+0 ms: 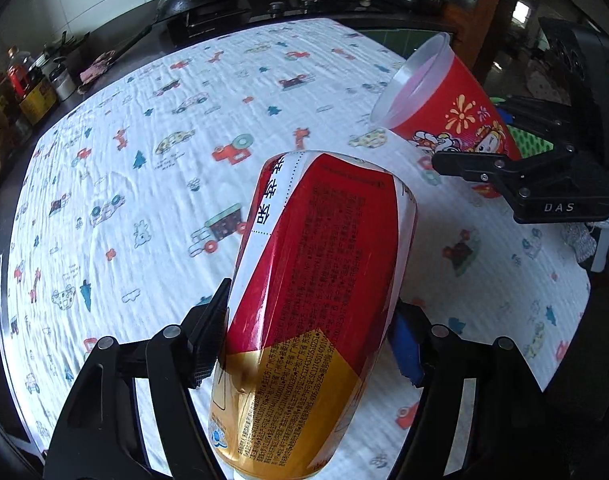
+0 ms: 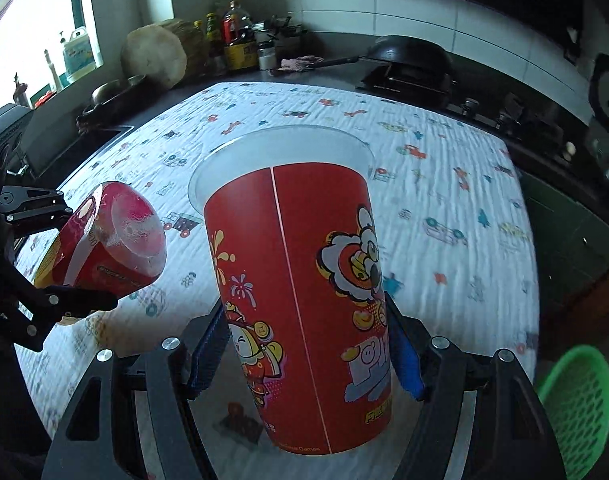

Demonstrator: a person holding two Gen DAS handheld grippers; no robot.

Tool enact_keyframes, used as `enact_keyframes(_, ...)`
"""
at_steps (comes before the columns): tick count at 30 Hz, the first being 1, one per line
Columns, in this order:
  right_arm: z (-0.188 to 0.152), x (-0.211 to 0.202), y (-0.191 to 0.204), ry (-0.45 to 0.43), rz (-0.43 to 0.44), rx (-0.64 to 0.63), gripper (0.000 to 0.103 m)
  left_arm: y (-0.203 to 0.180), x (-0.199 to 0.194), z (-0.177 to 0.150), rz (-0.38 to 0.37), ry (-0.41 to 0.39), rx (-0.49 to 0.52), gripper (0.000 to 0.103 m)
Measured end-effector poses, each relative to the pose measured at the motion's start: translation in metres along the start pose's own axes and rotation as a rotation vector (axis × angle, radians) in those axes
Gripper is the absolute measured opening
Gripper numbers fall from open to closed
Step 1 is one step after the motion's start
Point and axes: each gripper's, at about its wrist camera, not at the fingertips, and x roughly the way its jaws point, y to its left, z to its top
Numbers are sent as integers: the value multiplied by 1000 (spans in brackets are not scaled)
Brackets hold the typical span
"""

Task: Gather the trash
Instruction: 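Carry the cup and bottle over the basket and open the right tool, then open the left tool to drop the drink bottle into the basket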

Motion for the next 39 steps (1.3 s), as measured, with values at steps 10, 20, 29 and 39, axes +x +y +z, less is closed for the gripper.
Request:
enact_keyframes(10, -93, -97, -122, -20, -271, 265, 68, -101, -11, 45, -117, -66, 126, 69)
enact_keyframes(20, -163, -111, -232, 40, -456, 447, 68, -201, 10, 109, -209, -89, 209, 69)
enact_keyframes(29, -200, -102, -276, 60, -484, 526, 76, -270, 41, 157, -254, -64, 249, 69)
enact_keyframes(39, -209, -144, -258, -40, -489, 494, 82, -321, 84, 189, -291, -16, 263, 69)
